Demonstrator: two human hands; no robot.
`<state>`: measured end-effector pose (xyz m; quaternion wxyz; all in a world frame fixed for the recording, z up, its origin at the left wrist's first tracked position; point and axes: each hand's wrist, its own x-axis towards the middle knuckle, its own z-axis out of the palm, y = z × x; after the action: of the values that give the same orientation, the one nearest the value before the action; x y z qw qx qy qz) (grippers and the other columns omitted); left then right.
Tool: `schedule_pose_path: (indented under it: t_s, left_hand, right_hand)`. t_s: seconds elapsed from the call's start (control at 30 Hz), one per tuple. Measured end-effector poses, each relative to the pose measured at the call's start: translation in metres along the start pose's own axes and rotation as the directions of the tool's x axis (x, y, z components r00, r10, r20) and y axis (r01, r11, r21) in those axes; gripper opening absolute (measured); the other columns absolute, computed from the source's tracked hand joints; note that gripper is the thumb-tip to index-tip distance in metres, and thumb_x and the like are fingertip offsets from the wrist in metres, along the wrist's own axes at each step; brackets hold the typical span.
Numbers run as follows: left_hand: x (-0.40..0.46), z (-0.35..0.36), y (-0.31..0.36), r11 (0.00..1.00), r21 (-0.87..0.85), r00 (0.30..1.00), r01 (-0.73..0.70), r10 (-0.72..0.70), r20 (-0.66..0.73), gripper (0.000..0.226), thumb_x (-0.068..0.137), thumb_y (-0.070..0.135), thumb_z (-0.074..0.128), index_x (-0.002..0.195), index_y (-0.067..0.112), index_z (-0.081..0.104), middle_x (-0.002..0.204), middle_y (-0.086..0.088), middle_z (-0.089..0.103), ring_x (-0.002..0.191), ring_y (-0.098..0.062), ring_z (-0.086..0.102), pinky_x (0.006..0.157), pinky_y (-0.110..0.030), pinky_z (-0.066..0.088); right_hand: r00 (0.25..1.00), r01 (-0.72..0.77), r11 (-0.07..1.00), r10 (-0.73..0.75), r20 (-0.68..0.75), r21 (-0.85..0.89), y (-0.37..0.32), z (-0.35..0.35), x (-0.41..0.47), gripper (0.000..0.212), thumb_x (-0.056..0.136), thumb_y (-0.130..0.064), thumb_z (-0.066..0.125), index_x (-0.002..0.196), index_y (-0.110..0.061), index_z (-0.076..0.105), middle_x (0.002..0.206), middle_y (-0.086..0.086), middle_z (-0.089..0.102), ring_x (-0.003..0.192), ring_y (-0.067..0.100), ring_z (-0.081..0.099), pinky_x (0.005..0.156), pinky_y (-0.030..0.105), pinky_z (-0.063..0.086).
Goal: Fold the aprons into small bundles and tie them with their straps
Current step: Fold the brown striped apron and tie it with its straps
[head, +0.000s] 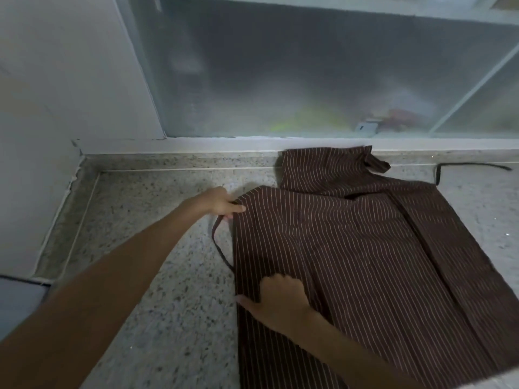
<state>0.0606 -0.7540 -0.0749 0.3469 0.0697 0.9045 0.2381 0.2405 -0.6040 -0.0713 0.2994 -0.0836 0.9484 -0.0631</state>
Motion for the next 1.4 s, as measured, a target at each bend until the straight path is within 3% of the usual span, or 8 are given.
schedule_pose_path:
  t_s: [0.27,0.4,0.5,0.6,0.8,1.0,1.3,1.4]
  left_hand:
    - [-0.015,0.026,-0.032,0.845,-0.534,0.986,0.015,-0.101,-0.132,0.025,0.091,0.023,0.06,0.102,0.002,0.066,0.078,-0.003,0.064,0.046,0.003,0.06,0.063,-0.021,0.051]
    - [-0.026,0.035,-0.022,0.753,-0.658,0.973,-0.014,-0.142,-0.183,0.025,0.089,0.025,0.062,0.105,0.005,0.065,0.094,-0.007,0.067,0.069,-0.006,0.065,0.067,-0.016,0.048]
    - [-0.036,0.037,-0.013,0.685,-0.726,0.965,-0.053,-0.151,-0.213,0.034,0.093,0.024,0.056,0.121,0.004,0.058,0.111,-0.009,0.064,0.084,-0.016,0.063,0.075,-0.021,0.049]
    - [-0.041,0.038,-0.003,0.666,-0.741,0.941,-0.084,-0.193,-0.279,0.025,0.092,0.026,0.058,0.11,0.01,0.061,0.098,-0.006,0.066,0.07,-0.01,0.06,0.067,-0.022,0.048]
    - [-0.05,0.012,0.066,0.665,-0.724,0.921,-0.185,-0.14,-0.363,0.01,0.092,0.018,0.058,0.092,0.011,0.065,0.063,0.009,0.069,0.048,-0.003,0.064,0.048,-0.015,0.053]
    - [-0.028,0.015,0.198,0.707,-0.649,0.91,-0.281,-0.019,-0.415,0.015,0.09,0.017,0.061,0.092,0.004,0.067,0.073,-0.002,0.067,0.049,-0.004,0.065,0.049,-0.017,0.054]
    - [0.073,0.11,0.391,0.708,-0.624,0.93,-0.33,0.131,-0.344,0.032,0.095,0.02,0.053,0.121,0.001,0.058,0.109,-0.012,0.068,0.078,-0.012,0.065,0.074,-0.023,0.053]
    - [0.106,0.151,0.43,0.82,-0.466,0.938,-0.332,0.234,-0.256,0.041,0.094,0.035,0.052,0.123,0.007,0.059,0.119,-0.005,0.064,0.098,-0.013,0.061,0.082,-0.021,0.047]
  right_hand:
    - [0.994,-0.001,0.985,0.019,0.104,-0.174,-0.019,0.037,0.002,0.022,0.096,-0.022,0.046,0.076,-0.014,0.051,0.067,0.001,0.041,0.058,0.015,0.039,0.051,0.028,0.03]
    - [0.994,-0.083,0.952,0.059,0.092,0.295,0.005,0.032,-0.009,0.019,0.093,-0.024,0.045,0.077,-0.015,0.042,0.085,0.007,0.051,0.081,0.022,0.051,0.073,0.033,0.039]
    - [0.948,-0.308,0.46,0.228,0.224,0.833,0.028,0.028,-0.014,0.026,0.096,-0.022,0.039,0.109,-0.009,0.057,0.107,0.012,0.06,0.099,0.026,0.058,0.091,0.035,0.047]
    - [0.914,-0.355,0.149,0.261,0.309,0.923,0.042,0.017,-0.023,0.049,0.098,-0.025,0.042,0.143,-0.008,0.034,0.143,0.005,0.042,0.129,0.027,0.041,0.111,0.036,0.032]
    - [0.987,-0.065,0.518,0.16,-0.021,0.853,0.081,-0.005,-0.075,0.058,0.078,-0.023,0.073,0.126,-0.017,0.041,0.114,-0.005,0.056,0.102,0.01,0.054,0.088,0.022,0.047]
    - [0.997,-0.03,0.467,0.071,-0.004,0.883,0.198,-0.056,-0.108,0.031,0.079,-0.005,0.07,0.108,-0.014,0.063,0.109,-0.001,0.066,0.104,0.007,0.059,0.091,0.021,0.046]
    - [0.931,-0.168,0.142,0.348,0.11,0.976,0.453,-0.048,-0.15,0.043,0.084,-0.01,0.068,0.125,-0.013,0.057,0.123,0.007,0.062,0.107,0.022,0.063,0.099,0.042,0.048]
    - [0.901,-0.242,0.209,0.411,0.139,0.947,0.502,-0.021,-0.148,0.029,0.09,-0.003,0.059,0.119,-0.003,0.059,0.111,0.011,0.066,0.098,0.02,0.066,0.085,0.029,0.054]
